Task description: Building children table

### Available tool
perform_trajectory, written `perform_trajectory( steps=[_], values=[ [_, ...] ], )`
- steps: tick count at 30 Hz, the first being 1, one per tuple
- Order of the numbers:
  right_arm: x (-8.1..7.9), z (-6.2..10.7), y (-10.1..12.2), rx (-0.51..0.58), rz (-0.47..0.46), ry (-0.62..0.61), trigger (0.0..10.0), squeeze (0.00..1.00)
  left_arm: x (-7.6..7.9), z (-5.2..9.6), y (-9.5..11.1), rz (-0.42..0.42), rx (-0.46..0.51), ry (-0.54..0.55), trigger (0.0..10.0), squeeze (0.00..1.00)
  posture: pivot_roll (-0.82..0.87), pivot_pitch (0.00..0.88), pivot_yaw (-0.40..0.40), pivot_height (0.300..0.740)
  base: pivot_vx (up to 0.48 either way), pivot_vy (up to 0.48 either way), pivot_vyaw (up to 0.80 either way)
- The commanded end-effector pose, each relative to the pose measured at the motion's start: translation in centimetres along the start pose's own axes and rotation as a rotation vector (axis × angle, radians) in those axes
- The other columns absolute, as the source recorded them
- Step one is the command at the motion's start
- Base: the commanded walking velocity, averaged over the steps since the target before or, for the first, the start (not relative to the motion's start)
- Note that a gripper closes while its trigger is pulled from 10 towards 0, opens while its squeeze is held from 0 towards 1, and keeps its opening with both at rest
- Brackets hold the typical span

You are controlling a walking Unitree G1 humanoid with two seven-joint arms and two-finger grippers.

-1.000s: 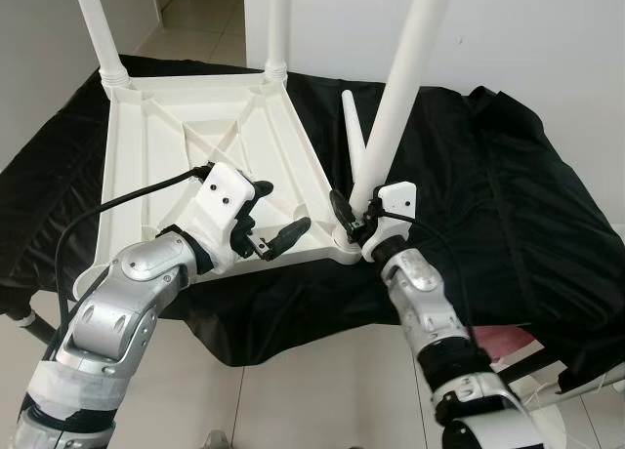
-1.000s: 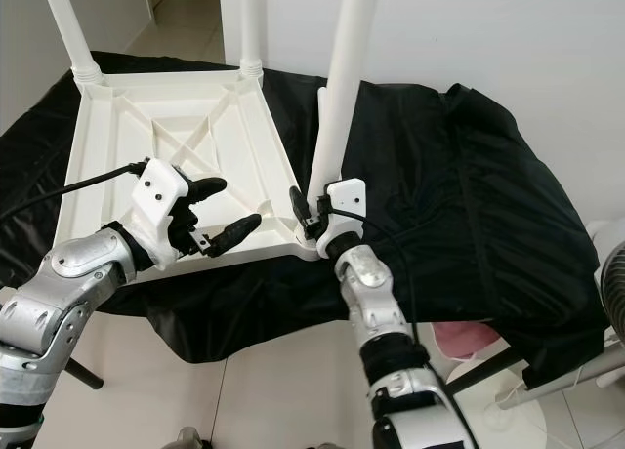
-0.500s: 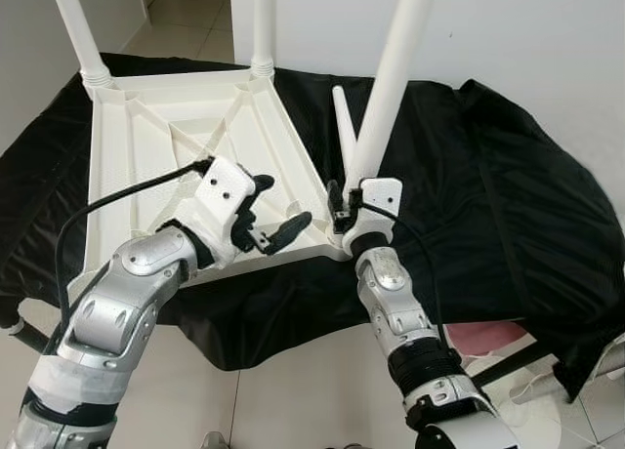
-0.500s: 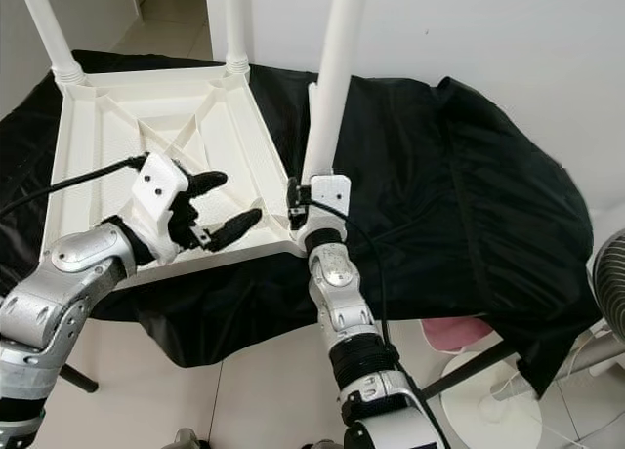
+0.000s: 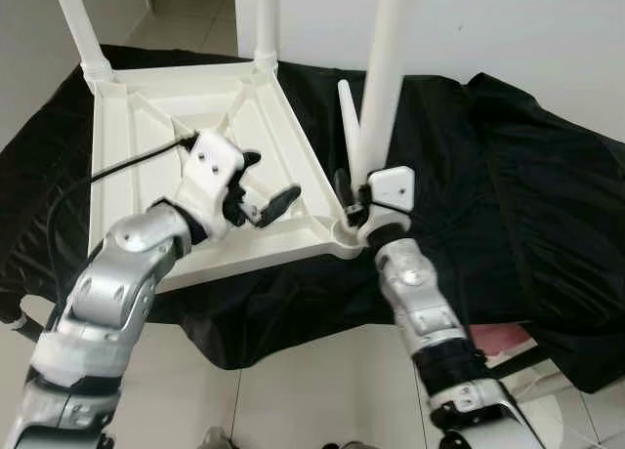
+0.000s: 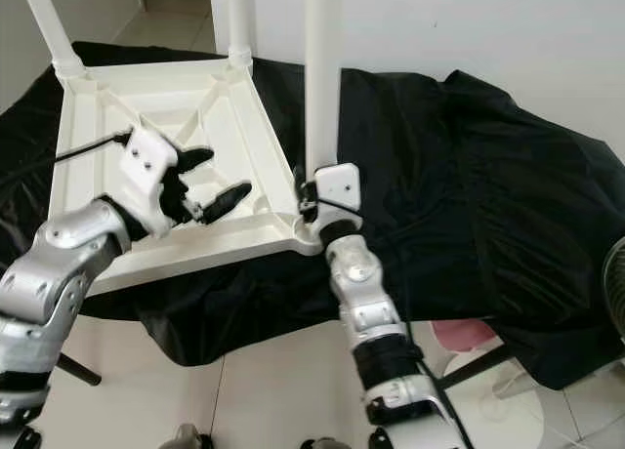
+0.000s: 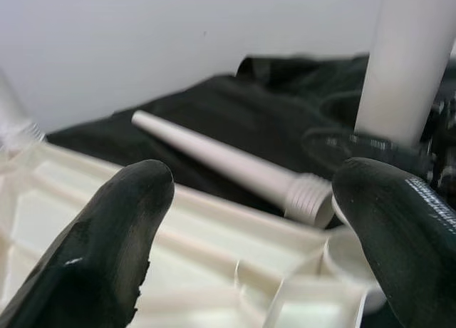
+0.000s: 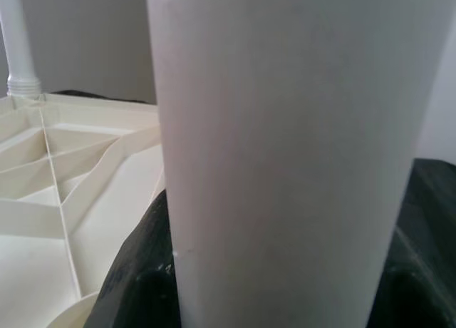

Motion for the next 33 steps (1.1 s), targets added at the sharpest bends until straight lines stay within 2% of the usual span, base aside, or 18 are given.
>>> perform_trajectory(
  steps=[1, 2, 3, 4, 5, 6, 7, 8, 11, 12, 13, 20, 24, 30, 33],
  values=[
    [0.5, 0.1, 0.6, 0.006, 0.004, 0.009, 10.0, 0.0, 0.0, -0.6, 0.4, 0.016, 0.02, -0.008, 10.0, 0.0, 0.06, 0.065, -0.067, 0.74, 0.0, 0.0, 0.0],
    [0.6, 0.1, 0.8, 0.007, 0.003, 0.017, 10.0, 0.0, 0.0, -0.8, 0.6, 0.037, 0.035, -0.015, 10.0, 0.0, 0.05, 0.063, -0.065, 0.74, 0.0, 0.0, 0.0],
    [0.9, 0.0, 1.2, 0.013, 0.004, 0.03, 10.0, 0.0, -0.1, -1.2, 1.5, 0.094, 0.081, -0.025, 10.0, 1.0, 0.04, 0.057, -0.06, 0.74, 0.0, 0.0, 0.0],
    [0.9, 0.0, 1.2, 0.013, 0.004, 0.03, 10.0, 0.0, -0.1, -1.2, 1.5, 0.094, 0.081, -0.025, 10.0, 1.0, 0.04, 0.057, -0.06, 0.74, 0.0, 0.0, 0.0],
    [1.1, -0.1, 1.5, 0.016, 0.005, 0.037, 10.0, 0.0, -0.2, -1.4, 2.1, 0.135, 0.114, -0.034, 10.0, 1.0, 0.04, 0.057, -0.06, 0.74, 0.0, 0.0, 0.0],
    [1.7, -0.2, 2.1, 0.023, 0.018, 0.046, 10.0, 0.0, -0.4, -1.9, 3.8, 0.184, 0.185, -0.048, 10.0, 1.0, 0.03, 0.05, -0.054, 0.74, 0.0, 0.0, 0.0],
    [2.0, -0.2, 2.3, 0.021, 0.014, 0.049, 10.0, 0.0, -0.5, -2.0, 4.3, 0.205, 0.212, -0.06, 10.0, 1.0, 0.03, 0.045, -0.051, 0.74, 0.0, 0.0, 0.0],
    [2.0, -0.2, 2.3, 0.021, 0.014, 0.049, 10.0, 0.0, -0.5, -2.0, 4.3, 0.205, 0.212, -0.06, 10.0, 1.0, 0.03, 0.045, -0.051, 0.74, 0.0, 0.0, 0.0],
    [2.5, -0.2, 2.6, 0.002, -0.004, 0.079, 10.0, 0.0, -0.3, -2.4, 6.3, 0.223, 0.29, -0.106, 10.0, 1.0, 0.02, 0.037, -0.046, 0.74, 0.0, 0.0, 0.0],
    [2.6, -0.1, 2.7, -0.004, 0.001, 0.089, 10.0, 0.0, -0.5, -2.6, 6.6, 0.251, 0.307, -0.105, 10.0, 0.86, 0.02, 0.036, -0.043, 0.74, 0.0, 0.0, 0.0],
    [2.6, -0.1, 2.7, -0.016, -0.002, 0.104, 10.0, 0.0, -0.4, -2.7, 7.1, 0.257, 0.326, -0.121, 10.0, 0.0, 0.02, 0.036, -0.043, 0.74, 0.0, 0.0, 0.0],
    [2.7, 0.3, 2.3, -0.06, -0.025, 0.15, 10.0, 0.0, 0.9, -3.1, 8.5, 0.285, 0.381, -0.205, 10.0, 0.0, 0.01, 0.021, -0.038, 0.74, 0.0, 0.0, 0.0],
    [1.4, 0.9, 1.7, -0.093, -0.045, 0.23, 10.0, 0.0, 1.8, -3.7, 8.5, 0.32, 0.346, -0.257, 10.0, 0.0, 0.01, 0.013, -0.036, 0.74, 0.0, 0.0, 0.0],
    [0.4, 1.5, 0.9, -0.152, -0.051, 0.311, 10.0, 0.0, 2.5, -3.9, 9.6, 0.309, 0.396, -0.302, 10.0, 0.0, 0.0, 0.0, -0.035, 0.74, 0.0, 0.0, 0.0],
    [-0.5, 2.1, 0.5, -0.203, -0.044, 0.397, 10.0, 0.0, 3.1, -4.4, 10.0, 0.298, 0.411, -0.337, 10.0, 0.0, 0.0, 0.0, -0.036, 0.74, 0.0, 0.0, 0.0]
  ],
)
Point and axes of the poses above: a point about 5 cm out from each wrist's last joint towards the gripper, its own z axis pointing back from the gripper into the wrist, its own y axis along the axis of the wrist's last joint, x = y × z, the point moved 6 cm from there along -z, pointing out of the wrist towards the gripper, and after that the axes turned 12 degrees about -z, right-handed, at the moved point
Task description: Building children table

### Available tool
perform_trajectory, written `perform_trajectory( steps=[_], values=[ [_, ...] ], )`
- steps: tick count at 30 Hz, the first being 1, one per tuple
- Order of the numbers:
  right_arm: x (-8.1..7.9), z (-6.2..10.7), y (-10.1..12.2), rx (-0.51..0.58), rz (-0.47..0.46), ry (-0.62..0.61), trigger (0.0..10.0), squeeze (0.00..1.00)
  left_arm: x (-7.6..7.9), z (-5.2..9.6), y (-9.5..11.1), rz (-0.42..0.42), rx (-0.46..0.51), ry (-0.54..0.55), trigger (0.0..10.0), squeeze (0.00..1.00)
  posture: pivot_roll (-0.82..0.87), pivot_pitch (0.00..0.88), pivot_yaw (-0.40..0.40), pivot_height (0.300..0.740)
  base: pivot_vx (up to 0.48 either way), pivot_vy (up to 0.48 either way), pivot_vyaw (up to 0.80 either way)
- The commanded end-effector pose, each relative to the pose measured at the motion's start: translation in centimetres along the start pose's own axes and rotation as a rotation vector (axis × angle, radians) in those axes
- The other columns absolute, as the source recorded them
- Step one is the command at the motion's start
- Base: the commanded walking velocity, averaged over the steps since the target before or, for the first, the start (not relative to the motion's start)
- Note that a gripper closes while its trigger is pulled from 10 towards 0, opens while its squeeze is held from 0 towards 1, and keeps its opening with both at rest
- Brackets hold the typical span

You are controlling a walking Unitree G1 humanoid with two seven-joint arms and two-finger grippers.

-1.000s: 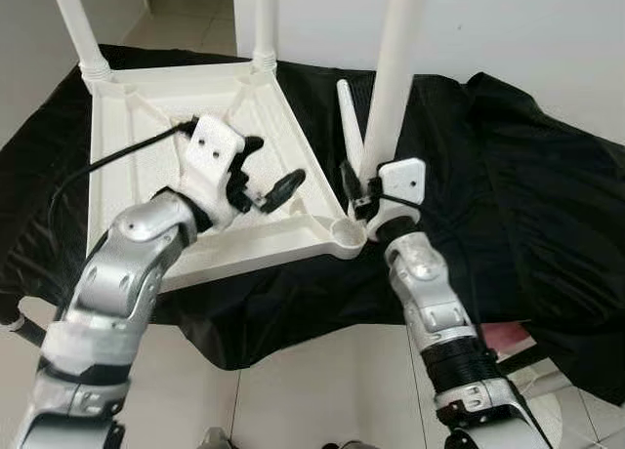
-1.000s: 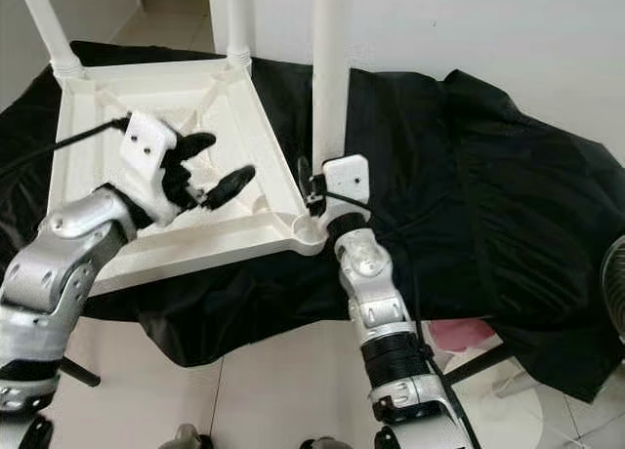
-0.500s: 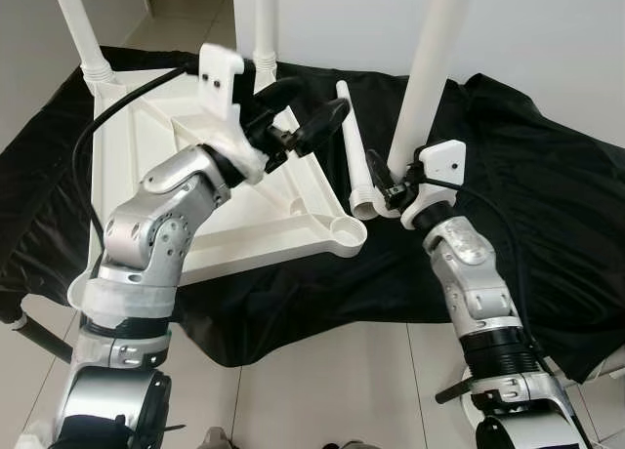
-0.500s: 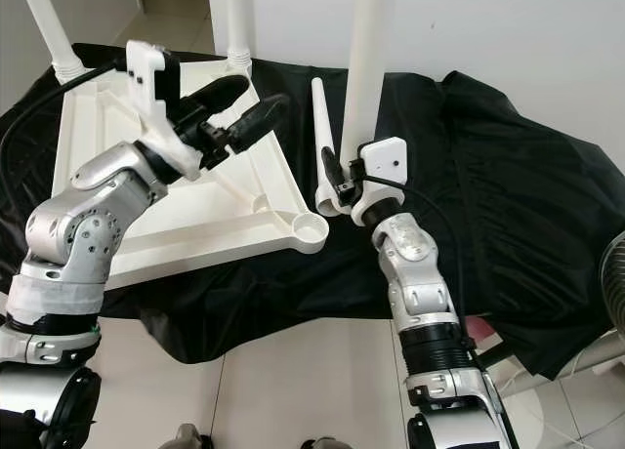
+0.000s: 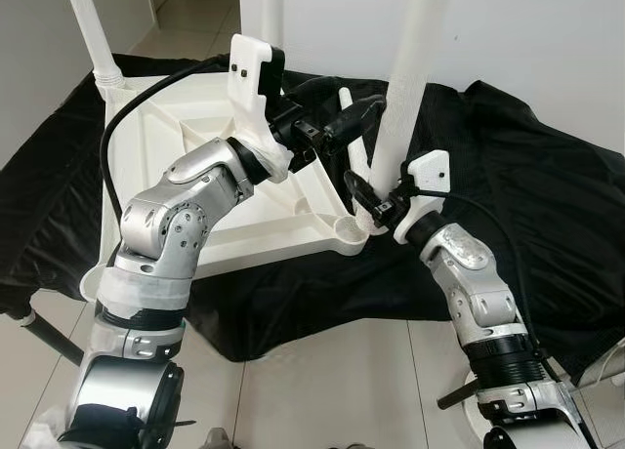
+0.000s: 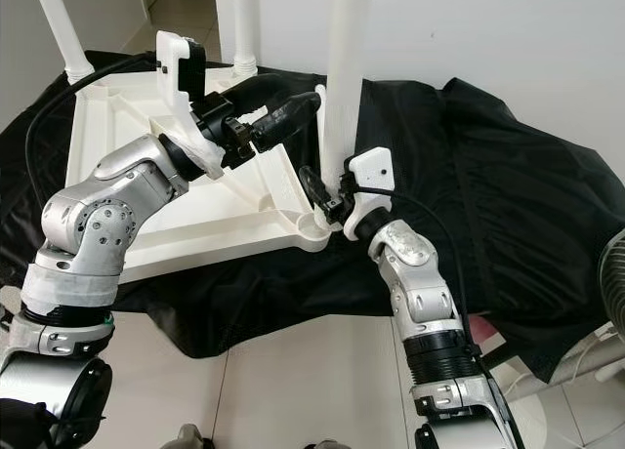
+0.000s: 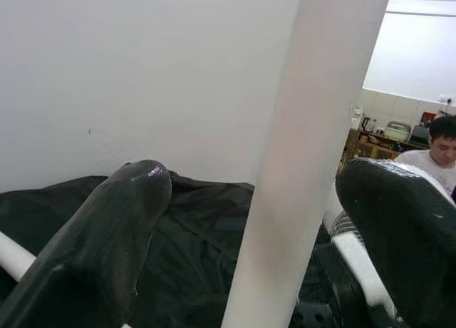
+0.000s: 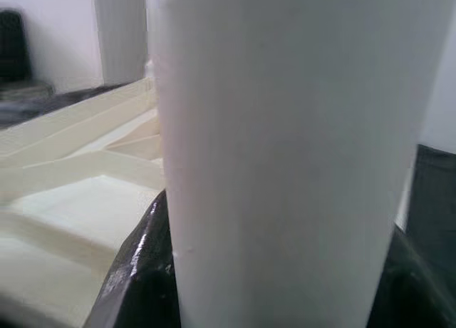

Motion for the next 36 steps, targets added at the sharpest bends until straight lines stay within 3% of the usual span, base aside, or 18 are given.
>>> perform_trajectory(
  steps=[1, 15, 28, 29, 30, 31, 36],
  values=[
    [-0.5, 0.1, 0.0, -0.011, -0.007, 0.035, 10.0, 0.0, 2.1, -0.5, 0.7, -0.017, 0.042, -0.165, 10.0, 0.0, 0.0, 0.0, -0.036, 0.74, 0.0, 0.0, 0.0],
    [-1.8, 1.4, -1.0, -0.135, -0.001, 0.201, 10.0, 0.0, 4.8, -0.3, 0.2, 0.046, 0.003, -0.386, 10.0, 0.0, -0.01, 0.0, -0.031, 0.74, 0.0, 0.0, 0.0],
    [-2.1, 1.8, -1.3, -0.185, 0.012, 0.254, 10.0, 0.0, 4.8, -0.6, -0.1, 0.037, -0.039, -0.414, 9.7, 0.0, -0.01, 0.0, -0.033, 0.74, 0.0, 0.0, 0.0],
    [-2.1, 1.8, -1.3, -0.185, 0.013, 0.257, 10.0, 0.0, 4.7, -0.5, -0.3, 0.027, -0.048, -0.417, 2.6, 0.0, -0.01, 0.0, -0.03, 0.74, 0.0, 0.0, 0.0],
    [-2.2, 1.7, -1.3, -0.185, 0.013, 0.259, 10.0, 0.0, 4.7, -0.4, -0.4, 0.019, -0.055, -0.419, 2.6, 0.0, -0.01, 0.0, -0.03, 0.74, 0.0, 0.0, 0.0],
    [-2.2, 1.7, -1.3, -0.186, 0.014, 0.261, 10.0, 0.0, 4.6, -0.5, -0.4, 0.021, -0.055, -0.414, 0.0, 0.0, -0.01, 0.0, -0.03, 0.74, 0.0, 0.0, 0.0],
    [-2.2, 1.7, -1.2, -0.184, 0.019, 0.264, 10.0, 0.0, 4.8, -0.6, -0.2, 0.017, -0.052, -0.424, 0.0, 0.0, -0.01, 0.0, -0.028, 0.74, 0.0, 0.0, 0.0]
  ],
)
Point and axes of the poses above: a point about 5 cm out from each wrist's last joint towards the gripper, its own z axis pointing back from the gripper into the wrist, its own y axis along the axis of the wrist's last joint, x = y × z, the point moved 6 cm from there along -z, pointing out of the wrist towards the gripper, and after that the axes turned 12 degrees about -z, right-handed, at the moved point
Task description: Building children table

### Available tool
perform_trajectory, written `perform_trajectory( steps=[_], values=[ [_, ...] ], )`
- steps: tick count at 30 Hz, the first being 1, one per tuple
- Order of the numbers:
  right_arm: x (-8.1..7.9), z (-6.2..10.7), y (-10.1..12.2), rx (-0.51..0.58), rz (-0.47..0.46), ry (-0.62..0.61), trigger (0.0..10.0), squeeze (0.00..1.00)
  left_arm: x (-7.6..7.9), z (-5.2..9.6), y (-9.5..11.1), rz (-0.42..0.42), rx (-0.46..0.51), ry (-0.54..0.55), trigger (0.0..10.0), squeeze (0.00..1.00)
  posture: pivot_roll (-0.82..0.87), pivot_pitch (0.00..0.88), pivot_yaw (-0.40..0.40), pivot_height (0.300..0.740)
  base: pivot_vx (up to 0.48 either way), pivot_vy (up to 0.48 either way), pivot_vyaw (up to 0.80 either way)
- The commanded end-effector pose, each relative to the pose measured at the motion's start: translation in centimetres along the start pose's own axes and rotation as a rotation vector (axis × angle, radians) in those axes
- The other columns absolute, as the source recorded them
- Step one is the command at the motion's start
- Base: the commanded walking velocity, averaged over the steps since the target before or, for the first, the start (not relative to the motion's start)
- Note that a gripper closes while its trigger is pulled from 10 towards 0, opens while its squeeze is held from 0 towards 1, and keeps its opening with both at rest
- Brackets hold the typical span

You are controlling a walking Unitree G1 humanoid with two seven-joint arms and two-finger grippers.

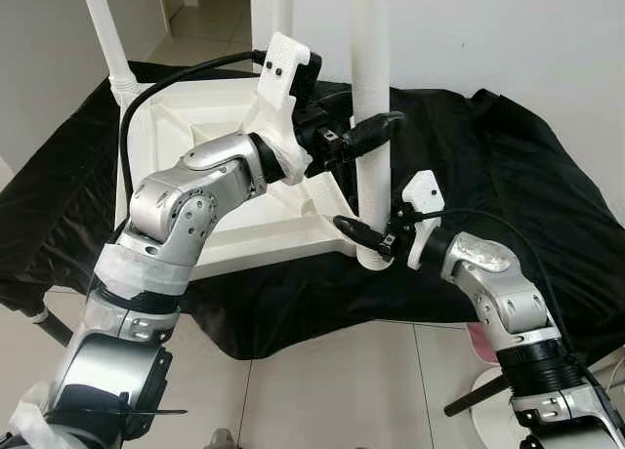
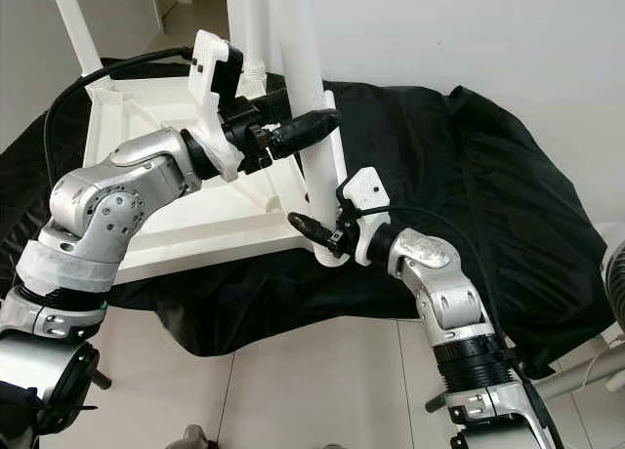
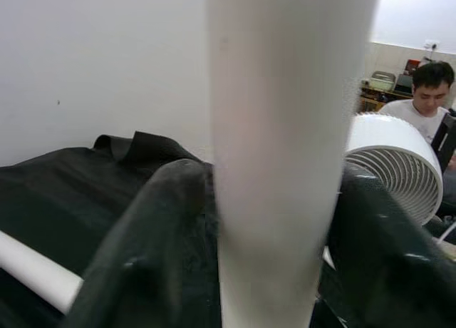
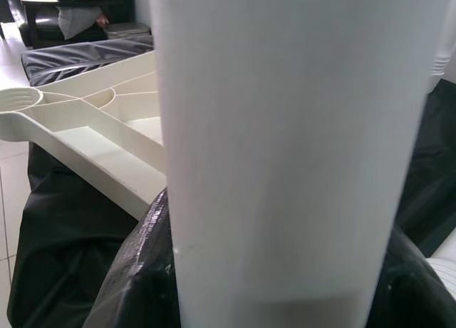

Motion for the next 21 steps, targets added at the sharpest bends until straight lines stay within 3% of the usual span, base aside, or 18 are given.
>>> perform_trajectory(
  steps=[1, 14, 15, 16, 17, 18, 19, 21],
  values=[
    [-0.4, 0.0, 0.7, 0.015, 0.025, 0.022, 10.0, 0.0, 3.4, 0.2, 1.2, -0.025, 0.066, -0.31, 0.0, 0.0, -0.01, 0.0, -0.028, 0.74, 0.0, 0.0, 0.0],
    [-0.2, -0.2, 1.0, 0.034, 0.011, 0.01, 10.0, 0.0, 2.5, 0.1, 1.0, -0.06, 0.038, -0.273, 0.0, 0.0, -0.01, 0.0, -0.017, 0.74, 0.0, 0.0, 0.0],
    [-0.1, -0.3, 1.2, 0.045, 0.003, 0.004, 10.0, 0.14, 2.0, -0.1, 1.1, -0.072, 0.032, -0.244, 4.0, 0.0, -0.01, 0.0, -0.015, 0.74, 0.0, 0.0, 0.0],
    [-0.1, -0.3, 1.2, 0.045, 0.003, 0.004, 10.0, 0.14, 2.0, -0.1, 1.1, -0.072, 0.032, -0.244, 4.0, 0.0, -0.01, 0.0, -0.015, 0.74, 0.0, 0.0, 0.0],
    [0.0, -0.3, 1.4, 0.056, 0.0, -0.005, 10.0, 0.53, 1.7, -0.2, 1.2, -0.082, 0.027, -0.224, 10.0, 0.0, -0.01, 0.0, -0.015, 0.74, 0.0, 0.0, 0.0],
    [0.0, -0.3, 1.4, 0.056, 0.0, -0.005, 10.0, 0.53, 1.7, -0.2, 1.2, -0.082, 0.027, -0.224, 10.0, 0.0, -0.01, 0.0, -0.015, 0.74, 0.0, 0.0, 0.0],
    [0.2, -0.3, 1.6, 0.07, 0.004, -0.015, 10.0, 1.0, 1.1, -0.4, 1.4, -0.115, 0.023, -0.186, 10.0, 0.0, -0.01, 0.0, -0.013, 0.74, 0.0, 0.0, 0.0],
    [0.6, -0.4, 2.3, 0.104, -0.001, -0.041, 10.0, 1.0, -0.3, -0.7, 1.6, -0.142, 0.009, -0.114, 10.0, 0.0, -0.01, 0.0, -0.011, 0.74, 0.0, 0.0, 0.0]
  ],
)
Point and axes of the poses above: a point about 5 cm out from each wrist's last joint towards the gripper, its own z axis pointing back from the gripper into the wrist, its own y axis along the axis of the wrist's last joint, x = y × z, the point moved 6 cm from there along -z, pointing out of the wrist towards the gripper, and after that the axes turned 12 degrees about -z, right-handed, at the moved point
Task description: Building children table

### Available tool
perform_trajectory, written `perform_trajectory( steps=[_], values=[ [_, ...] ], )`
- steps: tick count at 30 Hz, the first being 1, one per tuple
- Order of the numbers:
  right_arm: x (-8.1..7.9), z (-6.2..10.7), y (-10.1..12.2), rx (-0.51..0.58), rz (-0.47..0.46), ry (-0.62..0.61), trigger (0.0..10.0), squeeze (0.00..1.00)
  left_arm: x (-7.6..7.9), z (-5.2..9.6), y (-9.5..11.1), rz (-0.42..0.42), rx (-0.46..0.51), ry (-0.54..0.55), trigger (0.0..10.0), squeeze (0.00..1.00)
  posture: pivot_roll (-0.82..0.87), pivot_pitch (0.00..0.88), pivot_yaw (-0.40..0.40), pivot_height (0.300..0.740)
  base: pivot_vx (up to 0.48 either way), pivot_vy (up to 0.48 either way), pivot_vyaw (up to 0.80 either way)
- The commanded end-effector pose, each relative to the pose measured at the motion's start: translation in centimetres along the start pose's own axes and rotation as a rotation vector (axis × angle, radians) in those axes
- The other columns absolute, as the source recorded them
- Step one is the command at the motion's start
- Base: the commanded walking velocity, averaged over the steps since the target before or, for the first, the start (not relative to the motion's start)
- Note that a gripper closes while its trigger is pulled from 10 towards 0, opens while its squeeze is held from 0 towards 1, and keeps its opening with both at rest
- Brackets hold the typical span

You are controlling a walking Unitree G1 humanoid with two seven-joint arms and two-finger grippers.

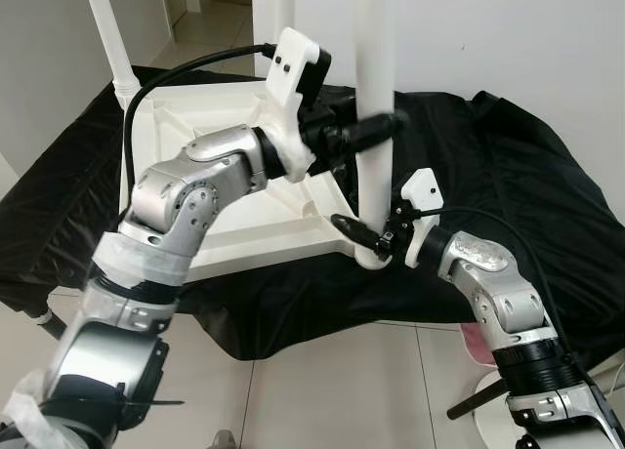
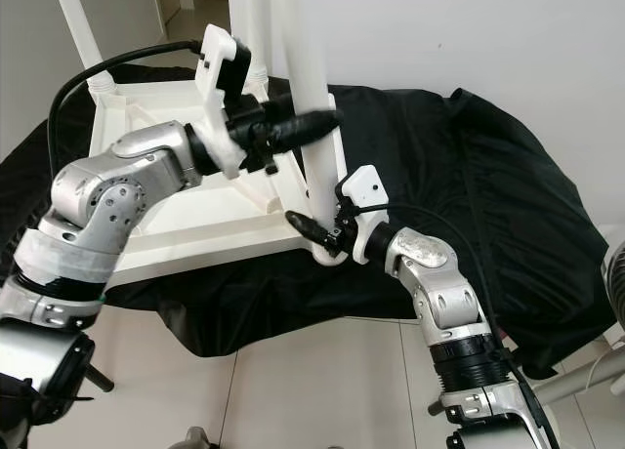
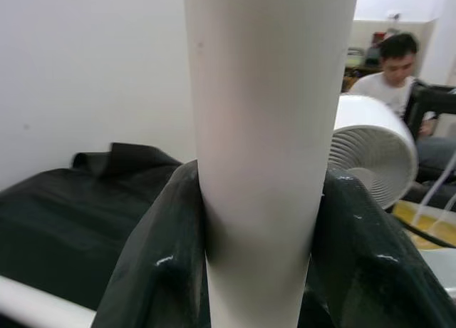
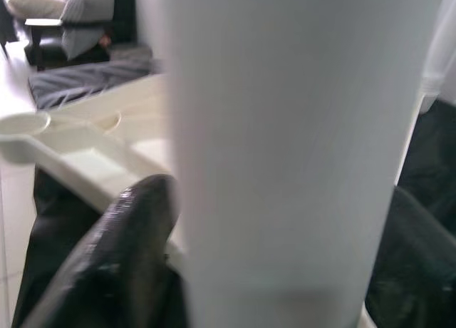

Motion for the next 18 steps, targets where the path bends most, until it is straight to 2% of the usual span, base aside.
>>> perform_trajectory(
  steps=[1, 3, 6, 9, 11, 12, 14, 15, 17, 18],
  values=[
    [0.6, -0.1, 1.4, 0.054, 0.006, -0.02, 10.0, 1.0, -0.7, -0.4, 0.9, -0.057, 0.011, 0.022, 10.0, 0.0, -0.01, 0.0, -0.011, 0.74, 0.0, 0.0, 0.0],
    [0.7, -0.1, 1.5, 0.061, 0.006, -0.028, 10.0, 1.0, -0.9, -0.4, 0.9, -0.057, 0.006, 0.033, 10.0, 0.0, -0.01, 0.0, -0.011, 0.74, 0.0, 0.0, 0.0],
    [1.4, -0.3, 2.0, 0.088, 0.023, -0.075, 10.0, 1.0, -2.3, -0.7, 1.0, -0.064, -0.017, 0.116, 10.0, 0.0, 0.0, 0.0, -0.006, 0.74, 0.0, 0.0, 0.0],
    [1.7, -0.4, 2.2, 0.101, 0.026, -0.097, 10.0, 1.0, -2.9, -0.8, 1.4, -0.069, -0.007, 0.148, 10.0, 0.0, 0.0, 0.0, -0.004, 0.74, 0.0, 0.0, 0.0],
    [2.4, -0.5, 2.8, 0.131, 0.036, -0.155, 10.0, 1.0, -3.8, -0.9, 1.5, -0.083, -0.02, 0.198, 10.0, 0.0, -0.01, 0.0, -0.001, 0.74, 0.0, 0.0, 0.0],
    [2.8, -0.5, 3.0, 0.146, 0.04, -0.185, 10.0, 0.84, -4.2, -1.0, 1.3, -0.078, -0.049, 0.215, 10.0, 0.0, -0.01, 0.0, -0.001, 0.74, 0.0, 0.0, 0.0],
    [3.0, -0.5, 3.2, 0.157, 0.042, -0.204, 10.0, 0.84, -4.4, -1.1, 1.1, -0.074, -0.07, 0.221, 10.0, 0.0, -0.01, 0.0, -0.001, 0.74, 0.0, 0.0, 0.0],
    [3.3, -0.6, 3.4, 0.171, 0.042, -0.232, 10.0, 0.0, -5.1, -1.1, 1.1, -0.077, -0.088, 0.258, 10.0, 0.0, -0.01, 0.0, 0.0, 0.74, 0.0, 0.0, 0.0],
    [4.1, -0.7, 3.7, 0.204, 0.034, -0.305, 10.0, 0.0, -6.3, -1.2, 1.6, -0.054, -0.085, 0.326, 10.0, 0.0, -0.01, 0.0, -0.002, 0.74, 0.0, 0.0, 0.0],
    [4.1, -0.7, 3.7, 0.204, 0.034, -0.305, 10.0, 0.0, -6.3, -1.2, 1.6, -0.054, -0.085, 0.326, 10.0, 0.0, -0.01, 0.0, -0.002, 0.74, 0.0, 0.0, 0.0]
  ],
)
Point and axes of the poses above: a point about 5 cm out from each wrist's last joint towards the gripper, its own z axis pointing back from the gripper into the wrist, its own y axis along the axis of the wrist's last joint, x = y × z, the point moved 6 cm from there along -z, pointing out of the wrist towards the gripper, and after that the axes turned 12 degrees about -z, right-handed, at the moved point
